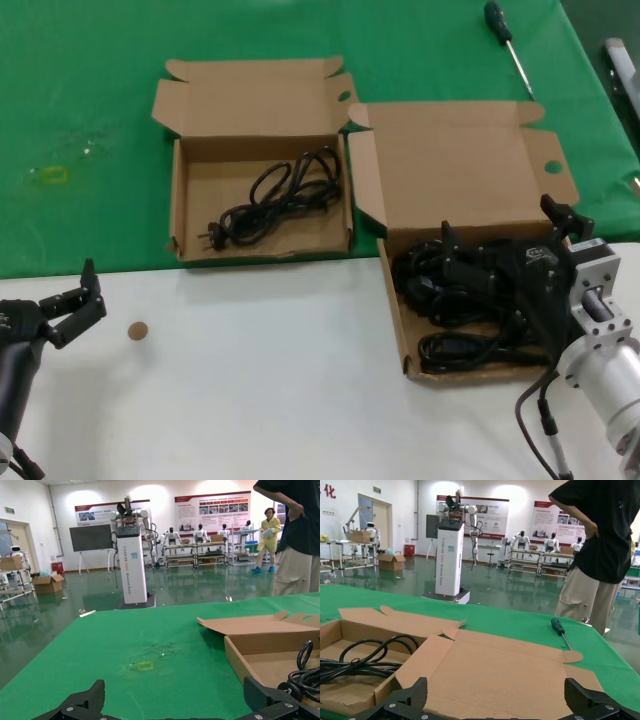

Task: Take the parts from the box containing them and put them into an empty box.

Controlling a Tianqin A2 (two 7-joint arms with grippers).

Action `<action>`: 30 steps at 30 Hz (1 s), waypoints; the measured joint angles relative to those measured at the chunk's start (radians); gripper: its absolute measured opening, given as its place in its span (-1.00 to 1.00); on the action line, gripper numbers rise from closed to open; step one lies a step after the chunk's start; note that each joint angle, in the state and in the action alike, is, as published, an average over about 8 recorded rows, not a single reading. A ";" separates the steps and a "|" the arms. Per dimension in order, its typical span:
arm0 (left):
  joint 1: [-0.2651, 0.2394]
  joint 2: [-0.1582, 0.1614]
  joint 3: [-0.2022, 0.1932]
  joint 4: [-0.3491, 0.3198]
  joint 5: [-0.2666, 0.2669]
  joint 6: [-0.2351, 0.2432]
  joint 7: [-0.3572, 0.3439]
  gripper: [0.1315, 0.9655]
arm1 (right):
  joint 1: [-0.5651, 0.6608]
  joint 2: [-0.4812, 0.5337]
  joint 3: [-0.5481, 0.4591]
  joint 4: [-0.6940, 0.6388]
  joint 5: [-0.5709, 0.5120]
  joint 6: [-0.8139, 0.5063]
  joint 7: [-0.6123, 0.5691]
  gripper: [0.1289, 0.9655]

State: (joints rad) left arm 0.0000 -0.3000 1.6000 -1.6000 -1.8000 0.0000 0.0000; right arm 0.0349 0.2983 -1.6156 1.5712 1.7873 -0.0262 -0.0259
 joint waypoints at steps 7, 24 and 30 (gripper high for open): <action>0.000 0.000 0.000 0.000 0.000 0.000 0.000 1.00 | 0.000 0.000 0.000 0.000 0.000 0.000 0.000 1.00; 0.000 0.000 0.000 0.000 0.000 0.000 0.000 1.00 | 0.000 0.000 0.000 0.000 0.000 0.000 0.000 1.00; 0.000 0.000 0.000 0.000 0.000 0.000 0.000 1.00 | 0.000 0.000 0.000 0.000 0.000 0.000 0.000 1.00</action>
State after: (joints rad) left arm 0.0000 -0.3000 1.6000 -1.6000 -1.8000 0.0000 0.0000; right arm 0.0349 0.2983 -1.6156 1.5712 1.7873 -0.0262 -0.0259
